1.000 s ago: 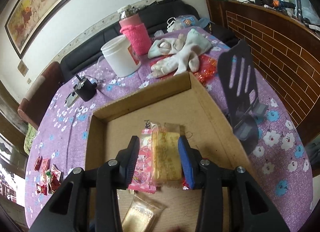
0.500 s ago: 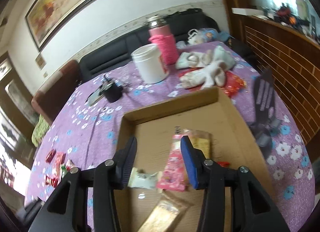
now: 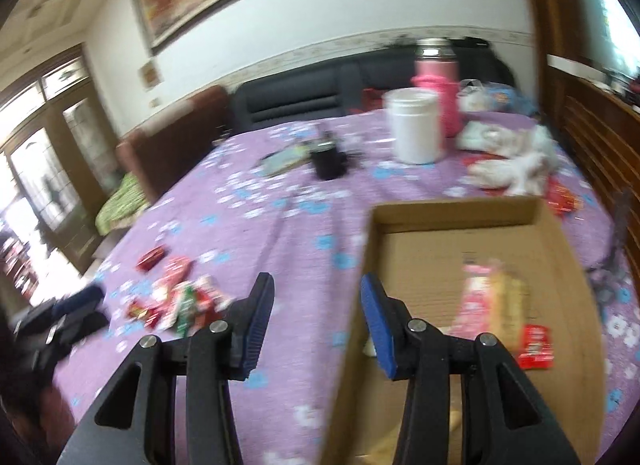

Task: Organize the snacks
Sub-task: 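Return both tools to the pile and grasp a red-gold packet with the left tool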

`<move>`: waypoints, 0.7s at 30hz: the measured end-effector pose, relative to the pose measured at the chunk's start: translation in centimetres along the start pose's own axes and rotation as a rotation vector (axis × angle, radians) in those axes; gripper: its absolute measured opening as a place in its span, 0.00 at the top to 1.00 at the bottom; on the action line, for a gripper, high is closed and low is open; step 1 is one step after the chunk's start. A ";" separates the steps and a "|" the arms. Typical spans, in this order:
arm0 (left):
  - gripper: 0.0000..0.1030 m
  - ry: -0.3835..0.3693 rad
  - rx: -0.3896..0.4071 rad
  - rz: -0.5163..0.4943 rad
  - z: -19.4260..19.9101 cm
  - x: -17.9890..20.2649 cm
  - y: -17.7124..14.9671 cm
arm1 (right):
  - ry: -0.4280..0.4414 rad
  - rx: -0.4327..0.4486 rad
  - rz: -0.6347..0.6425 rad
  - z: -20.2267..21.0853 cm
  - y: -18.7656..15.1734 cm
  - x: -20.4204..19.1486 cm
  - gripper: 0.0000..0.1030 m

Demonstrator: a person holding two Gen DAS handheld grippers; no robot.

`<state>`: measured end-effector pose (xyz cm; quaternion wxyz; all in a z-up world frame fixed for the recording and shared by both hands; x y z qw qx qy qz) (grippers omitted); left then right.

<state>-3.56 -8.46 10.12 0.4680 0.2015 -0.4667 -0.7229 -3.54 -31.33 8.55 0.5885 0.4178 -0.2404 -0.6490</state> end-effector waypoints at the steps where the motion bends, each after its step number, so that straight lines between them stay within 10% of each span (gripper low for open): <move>1: 0.45 0.034 0.009 0.001 0.4 -1.5 0.0 | 0.035 -0.016 0.022 -0.3 -0.3 -0.9 0.56; 7: 0.45 0.107 -0.082 0.011 -1.0 -8.3 -0.7 | 0.239 -0.109 0.118 -1.8 -2.9 -7.1 0.56; 21: 0.44 -0.031 -0.331 -0.068 -7.3 -10.5 -5.3 | 0.267 -0.156 0.138 -2.5 -4.2 -8.0 0.56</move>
Point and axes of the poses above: each gripper's, at about its wrist camera, not at the fingertips, and z roughly against the way its jaws point, x to its right, y to its top, the point moved 3 cm from there along -z, roughly the way its jaws point, and after that the axes turned 6 degrees about x, right-handed, at the moved point
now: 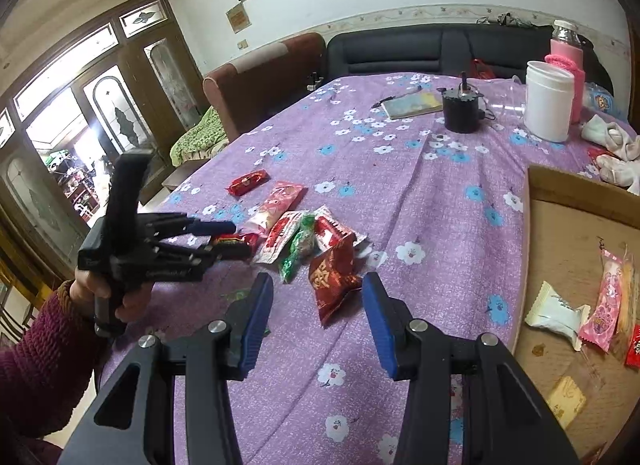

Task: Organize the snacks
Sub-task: 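Return both tools to the pile and grasp a red-gold packet with the left tool, then grasp the clear pastry bag with green trim with the right tool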

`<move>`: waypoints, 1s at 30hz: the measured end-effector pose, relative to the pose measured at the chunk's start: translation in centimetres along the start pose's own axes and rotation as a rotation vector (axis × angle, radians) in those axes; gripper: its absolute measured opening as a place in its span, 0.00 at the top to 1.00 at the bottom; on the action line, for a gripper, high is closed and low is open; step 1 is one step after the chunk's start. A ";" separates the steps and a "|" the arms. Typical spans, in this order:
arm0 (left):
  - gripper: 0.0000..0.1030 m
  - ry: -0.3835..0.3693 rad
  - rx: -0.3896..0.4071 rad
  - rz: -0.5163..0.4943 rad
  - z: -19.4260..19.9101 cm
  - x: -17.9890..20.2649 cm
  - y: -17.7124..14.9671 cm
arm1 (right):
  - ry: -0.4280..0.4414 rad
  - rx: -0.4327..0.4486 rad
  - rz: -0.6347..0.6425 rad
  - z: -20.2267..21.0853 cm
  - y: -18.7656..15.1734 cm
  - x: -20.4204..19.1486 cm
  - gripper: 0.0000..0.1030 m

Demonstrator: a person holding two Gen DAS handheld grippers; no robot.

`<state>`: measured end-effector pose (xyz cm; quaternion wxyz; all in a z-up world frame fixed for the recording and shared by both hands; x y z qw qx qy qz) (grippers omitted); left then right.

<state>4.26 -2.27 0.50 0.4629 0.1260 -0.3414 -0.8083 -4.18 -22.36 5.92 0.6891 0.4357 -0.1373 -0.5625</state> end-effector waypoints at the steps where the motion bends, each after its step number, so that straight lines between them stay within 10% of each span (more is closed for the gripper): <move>1: 0.42 -0.017 -0.006 -0.015 0.4 0.5 -0.5 | 0.009 -0.005 0.002 -0.1 -0.1 -0.1 0.56; 8: 0.39 0.065 0.000 -0.053 0.1 2.1 -1.3 | 0.067 -0.054 0.064 -1.5 -1.2 -2.5 0.56; 13: 0.81 0.090 0.044 -0.025 0.0 2.0 -1.0 | 0.080 -0.082 0.118 -2.8 -2.1 -4.3 0.56; 30: 0.80 0.101 0.062 -0.015 0.3 1.2 -1.2 | 0.044 -0.244 0.140 -8.3 -3.2 -6.8 0.56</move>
Point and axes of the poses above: each gripper's, at about its wrist camera, not at the fingertips, and z roughly against the way its jaws point, x to its right, y to its top, the point moved 3 cm from there along -z, roughly the way its jaws point, and after that the axes turned 6 degrees about x, right-handed, at the moved point
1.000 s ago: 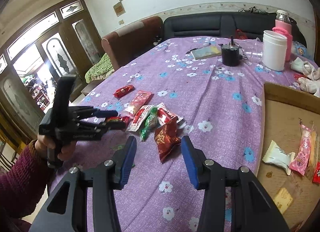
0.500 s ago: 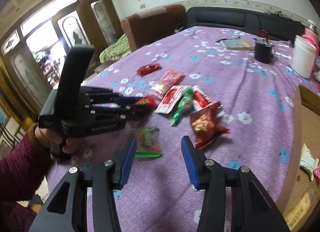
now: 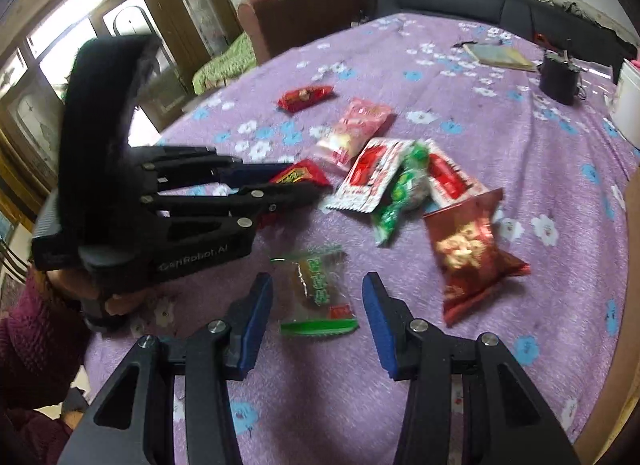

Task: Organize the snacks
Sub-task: 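Grasp the clear pastry bag with green trim with the right tool, then carry both snacks over the cardboard box and open both tools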

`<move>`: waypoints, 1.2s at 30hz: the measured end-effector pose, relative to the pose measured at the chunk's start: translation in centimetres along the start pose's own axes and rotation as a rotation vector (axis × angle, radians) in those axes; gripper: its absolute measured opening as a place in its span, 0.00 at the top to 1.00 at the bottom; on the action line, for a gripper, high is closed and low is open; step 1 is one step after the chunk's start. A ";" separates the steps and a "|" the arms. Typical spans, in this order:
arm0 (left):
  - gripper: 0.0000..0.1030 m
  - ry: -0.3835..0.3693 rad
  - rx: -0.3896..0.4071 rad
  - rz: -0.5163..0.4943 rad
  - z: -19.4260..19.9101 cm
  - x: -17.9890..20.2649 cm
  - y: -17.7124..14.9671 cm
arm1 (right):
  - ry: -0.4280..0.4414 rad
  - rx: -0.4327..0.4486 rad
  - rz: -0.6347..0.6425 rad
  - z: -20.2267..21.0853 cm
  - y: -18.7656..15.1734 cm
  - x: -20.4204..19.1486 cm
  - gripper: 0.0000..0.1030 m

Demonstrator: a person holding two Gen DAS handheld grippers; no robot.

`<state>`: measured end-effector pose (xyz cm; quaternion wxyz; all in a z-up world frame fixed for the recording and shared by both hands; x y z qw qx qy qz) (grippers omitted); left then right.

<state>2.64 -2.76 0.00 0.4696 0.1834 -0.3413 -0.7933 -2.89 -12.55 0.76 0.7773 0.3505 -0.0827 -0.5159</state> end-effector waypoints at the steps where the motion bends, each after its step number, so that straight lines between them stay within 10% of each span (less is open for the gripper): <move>1: 0.80 0.003 0.000 -0.003 0.0 0.1 0.0 | -0.022 0.014 0.018 -0.1 0.0 -0.4 0.57; 2: 0.80 0.004 0.001 -0.003 0.0 0.1 0.0 | -0.041 0.014 0.037 -0.2 -0.1 -0.7 0.72; 8: 0.81 0.012 0.024 -0.005 0.4 0.2 0.1 | -0.072 0.056 0.057 0.7 -0.8 -0.7 0.78; 16: 0.81 -0.062 0.155 0.052 3.1 -0.3 1.3 | -0.030 0.237 -0.099 5.8 0.7 3.4 0.78; 36: 0.81 -0.085 0.189 0.066 4.6 5.3 5.5 | -0.085 0.385 -0.327 11.3 1.3 10.5 0.78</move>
Point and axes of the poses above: each gripper's, at about its wrist camera, not at the fingertips, and z roughly against the way its jaws point, x to its right, y to its top, the point moved 3 cm from there along -z, roughly the way its jaws point, and after that the axes turned 6 degrees about x, right-handed, at the moved point
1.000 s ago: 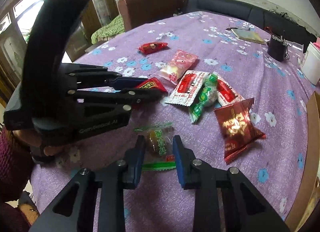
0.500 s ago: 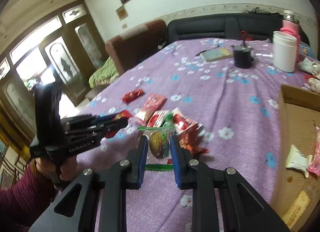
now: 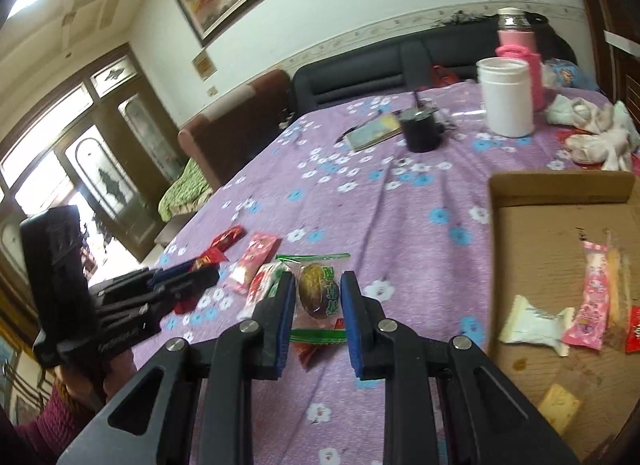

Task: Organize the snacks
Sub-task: 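Carry both snacks over the cardboard box and open both tools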

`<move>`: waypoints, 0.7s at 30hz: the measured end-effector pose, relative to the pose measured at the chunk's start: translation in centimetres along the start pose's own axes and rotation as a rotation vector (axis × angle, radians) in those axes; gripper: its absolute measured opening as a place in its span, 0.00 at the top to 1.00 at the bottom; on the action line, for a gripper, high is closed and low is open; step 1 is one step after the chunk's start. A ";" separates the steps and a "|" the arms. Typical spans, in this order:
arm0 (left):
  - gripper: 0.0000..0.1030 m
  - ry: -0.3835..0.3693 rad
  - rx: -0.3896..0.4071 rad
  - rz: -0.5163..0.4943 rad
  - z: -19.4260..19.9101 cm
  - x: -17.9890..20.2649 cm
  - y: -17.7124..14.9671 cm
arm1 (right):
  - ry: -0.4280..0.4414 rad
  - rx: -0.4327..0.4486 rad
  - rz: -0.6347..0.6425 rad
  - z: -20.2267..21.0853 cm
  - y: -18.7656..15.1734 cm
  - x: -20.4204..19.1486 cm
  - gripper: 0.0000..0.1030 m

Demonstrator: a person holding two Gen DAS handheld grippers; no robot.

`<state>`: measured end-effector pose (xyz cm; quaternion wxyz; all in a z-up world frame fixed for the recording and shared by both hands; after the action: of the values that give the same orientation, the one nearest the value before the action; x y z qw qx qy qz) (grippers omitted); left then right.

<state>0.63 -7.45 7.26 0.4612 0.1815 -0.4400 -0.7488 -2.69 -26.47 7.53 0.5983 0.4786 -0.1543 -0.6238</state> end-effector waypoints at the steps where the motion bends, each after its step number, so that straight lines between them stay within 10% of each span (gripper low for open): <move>1: 0.81 -0.012 0.003 -0.010 -0.2 0.9 0.3 | -0.008 0.010 -0.009 0.3 0.2 0.4 0.78; 21: 0.82 -0.332 -0.112 -0.050 -6.3 20.9 -1.1 | -0.301 0.116 -0.310 7.4 3.5 15.9 0.78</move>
<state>-6.33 -28.08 5.72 0.3727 0.0402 -0.4633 -0.8030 -3.63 -44.30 7.29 0.4370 0.4316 -0.2022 -0.7628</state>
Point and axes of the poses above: each gripper's, at about its wrist camera, not at the fingertips, and z roughly against the way its jaws point, x to its right, y to its top, the point moved 3 cm from there along -z, roughly the way its jaws point, and after that the axes turned 6 degrees about x, right-handed, at the moved point
